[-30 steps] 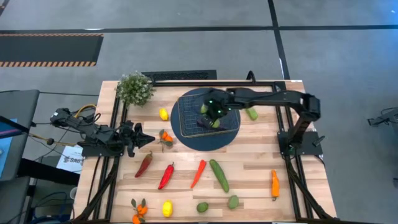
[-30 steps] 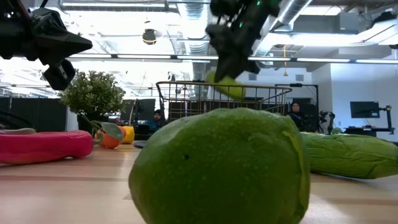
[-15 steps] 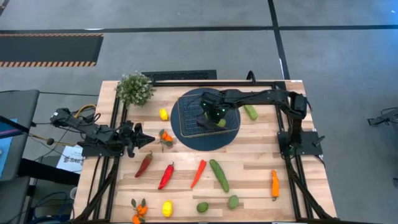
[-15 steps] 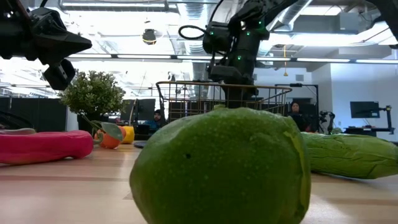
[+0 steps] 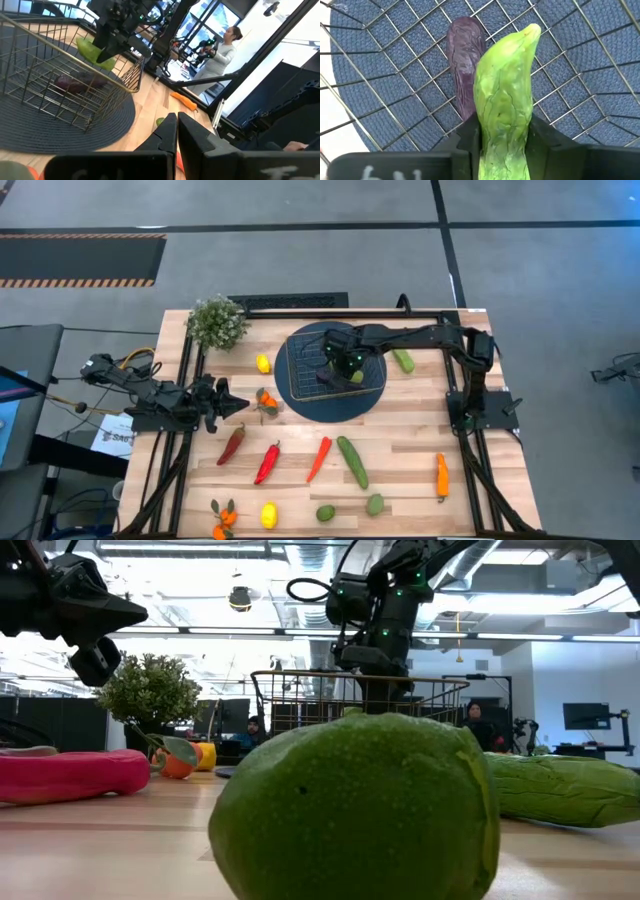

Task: Build produce basket
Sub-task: Put the middle cucumber into the basket

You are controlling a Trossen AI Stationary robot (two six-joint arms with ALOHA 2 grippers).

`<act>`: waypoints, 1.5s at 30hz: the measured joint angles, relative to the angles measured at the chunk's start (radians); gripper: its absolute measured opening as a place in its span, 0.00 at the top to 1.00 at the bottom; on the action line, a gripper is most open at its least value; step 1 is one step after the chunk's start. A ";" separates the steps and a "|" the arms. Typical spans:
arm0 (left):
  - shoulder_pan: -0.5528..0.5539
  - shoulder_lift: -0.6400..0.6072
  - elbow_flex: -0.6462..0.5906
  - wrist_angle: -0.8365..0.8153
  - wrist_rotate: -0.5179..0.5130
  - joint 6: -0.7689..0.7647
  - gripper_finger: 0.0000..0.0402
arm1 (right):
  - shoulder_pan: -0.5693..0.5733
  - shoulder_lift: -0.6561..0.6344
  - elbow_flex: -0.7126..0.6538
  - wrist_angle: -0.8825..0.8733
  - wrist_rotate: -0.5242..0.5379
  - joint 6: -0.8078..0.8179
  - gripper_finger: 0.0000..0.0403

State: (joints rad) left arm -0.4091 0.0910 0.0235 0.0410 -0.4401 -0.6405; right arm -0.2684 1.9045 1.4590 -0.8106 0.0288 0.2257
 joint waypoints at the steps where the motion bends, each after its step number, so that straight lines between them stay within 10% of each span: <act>1: 0.000 0.000 0.000 0.000 0.000 0.000 1.00 | 0.000 0.000 0.000 -0.001 0.000 0.002 0.70; 32: 0.000 0.000 0.000 -0.001 0.012 -0.013 1.00 | 0.018 0.104 0.000 -0.026 0.064 0.009 0.71; 45: 0.000 0.000 0.000 -0.001 0.012 -0.015 1.00 | 0.028 0.105 0.100 -0.083 0.049 0.001 0.44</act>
State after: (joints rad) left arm -0.4088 0.0914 0.0235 0.0395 -0.4278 -0.6552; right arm -0.2404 2.0098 1.5586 -0.8940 0.0776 0.2272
